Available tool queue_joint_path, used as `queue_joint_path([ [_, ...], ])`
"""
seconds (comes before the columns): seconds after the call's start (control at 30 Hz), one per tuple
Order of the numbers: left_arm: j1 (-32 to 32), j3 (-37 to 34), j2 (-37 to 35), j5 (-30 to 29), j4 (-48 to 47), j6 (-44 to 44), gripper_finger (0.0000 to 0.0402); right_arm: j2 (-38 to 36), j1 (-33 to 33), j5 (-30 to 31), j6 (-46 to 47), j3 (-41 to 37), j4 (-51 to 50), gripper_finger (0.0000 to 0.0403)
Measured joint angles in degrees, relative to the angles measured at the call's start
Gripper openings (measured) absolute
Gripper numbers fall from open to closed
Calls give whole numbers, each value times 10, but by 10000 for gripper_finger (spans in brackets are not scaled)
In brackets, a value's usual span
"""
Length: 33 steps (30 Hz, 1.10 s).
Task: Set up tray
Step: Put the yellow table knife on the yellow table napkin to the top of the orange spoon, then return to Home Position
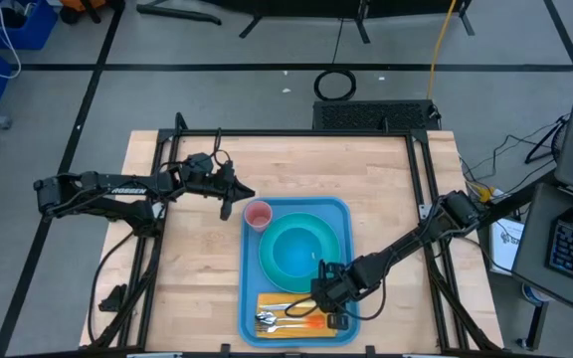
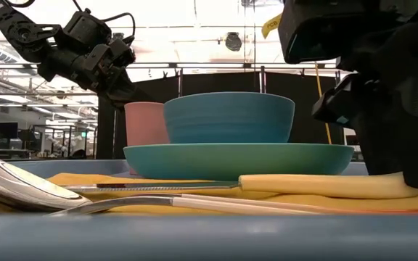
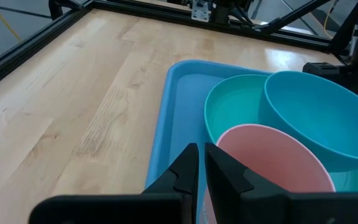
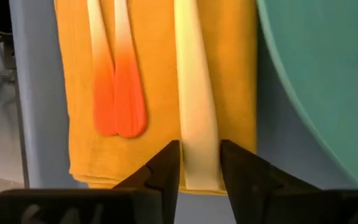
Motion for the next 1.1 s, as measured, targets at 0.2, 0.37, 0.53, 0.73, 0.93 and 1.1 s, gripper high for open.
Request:
queue_joint_path([
  [0.2,0,0,0,0,-2,0,31,0,-1,15,14,0,0,111],
  [0.37,0,0,0,0,-2,0,31,0,-1,15,14,0,0,104],
  [0.53,0,0,0,0,-4,0,31,0,-1,-7,17,0,0,103],
  [0.73,0,0,0,0,-4,0,31,0,0,-9,24,0,-3,102],
  [0.93,0,0,0,0,-4,0,31,-16,0,18,24,0,-3,102],
  [1.1,0,0,0,0,-5,0,31,-41,1,18,30,0,-14,102],
])
